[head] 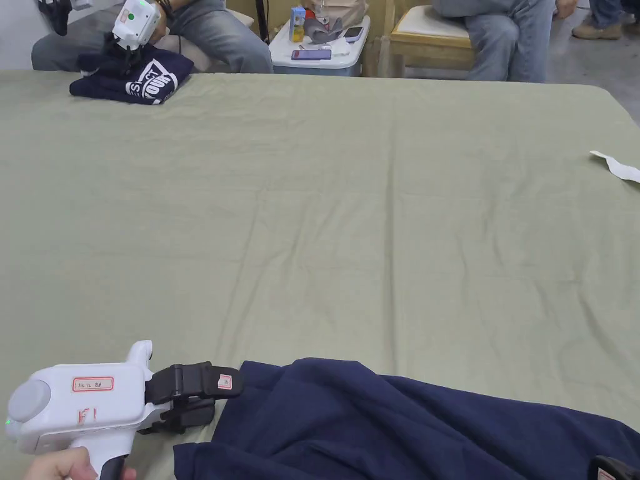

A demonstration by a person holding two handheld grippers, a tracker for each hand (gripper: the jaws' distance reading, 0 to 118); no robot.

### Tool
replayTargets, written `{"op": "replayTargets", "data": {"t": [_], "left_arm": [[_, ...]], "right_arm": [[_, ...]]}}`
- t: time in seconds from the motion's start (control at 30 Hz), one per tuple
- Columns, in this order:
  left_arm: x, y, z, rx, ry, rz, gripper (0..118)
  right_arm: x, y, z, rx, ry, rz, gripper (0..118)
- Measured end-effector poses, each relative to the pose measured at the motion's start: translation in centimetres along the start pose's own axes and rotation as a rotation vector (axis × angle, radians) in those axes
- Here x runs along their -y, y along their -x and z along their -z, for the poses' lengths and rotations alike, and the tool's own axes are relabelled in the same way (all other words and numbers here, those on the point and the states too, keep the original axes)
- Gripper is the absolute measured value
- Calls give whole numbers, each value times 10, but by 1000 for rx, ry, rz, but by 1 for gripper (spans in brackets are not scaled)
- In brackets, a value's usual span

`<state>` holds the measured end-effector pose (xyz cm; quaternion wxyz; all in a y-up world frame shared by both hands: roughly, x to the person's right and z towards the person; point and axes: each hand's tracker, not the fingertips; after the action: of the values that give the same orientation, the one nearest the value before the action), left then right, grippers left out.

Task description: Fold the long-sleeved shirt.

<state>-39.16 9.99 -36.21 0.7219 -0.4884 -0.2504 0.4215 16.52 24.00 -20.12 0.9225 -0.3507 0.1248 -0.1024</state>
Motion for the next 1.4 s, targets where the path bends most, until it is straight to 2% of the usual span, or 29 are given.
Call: {"op": "replayTargets", "data": {"t": [0.07,0.13,0.17,0.3,0.53,0.6,0.63,0.67,0.7,0.73,0.77,0.8,0.83,0.9,0.97,1.07,1.1,1.2,1.3,1.4], "left_arm": [[3,-5,17,-8,84,-75,95],[5,-16,23,-11,116,35,95],[5,-22,26,-60,110,43,96],[-11,-26,42,-108,174,86,96],[-10,-31,66,-100,202,161,96],[-11,-28,67,-89,198,190,91],[-10,-27,67,-95,186,195,79],[-4,-32,67,-116,175,206,58],[-4,-33,67,-186,168,252,20],[-3,-35,71,-233,172,261,10],[-4,-27,74,-379,154,279,10],[4,-30,72,-180,135,132,10],[4,-29,70,-166,148,56,10],[1,-31,72,-147,162,24,10],[-10,-22,64,-220,166,88,9],[-4,-60,57,-391,134,224,7],[-3,-69,48,-380,106,266,7],[-13,-70,1,-313,28,211,6],[-19,-76,-37,-449,-31,240,6],[-31,-66,-77,-581,-103,206,6]], "right_arm": [[1,3,0,-11,10,15,1],[3,6,2,-28,18,23,1],[3,9,3,-37,21,23,1],[4,19,5,-97,28,43,1],[7,25,6,-134,28,38,1],[9,25,6,-140,28,48,1],[10,24,6,-145,27,54,1],[10,25,6,-148,28,58,1],[11,26,6,-151,30,59,1],[11,26,7,-152,32,59,1],[11,27,8,-151,36,58,1],[11,28,9,-152,39,59,1],[12,28,10,-154,42,59,1],[12,30,9,-155,45,54,1],[10,33,6,-154,43,41,1],[5,33,-2,-141,29,24,1],[3,33,-5,-131,21,14,1],[-2,26,-15,-120,-5,21,1],[-4,18,-21,-114,-30,46,1],[-4,11,-23,-113,-40,63,1]]}}
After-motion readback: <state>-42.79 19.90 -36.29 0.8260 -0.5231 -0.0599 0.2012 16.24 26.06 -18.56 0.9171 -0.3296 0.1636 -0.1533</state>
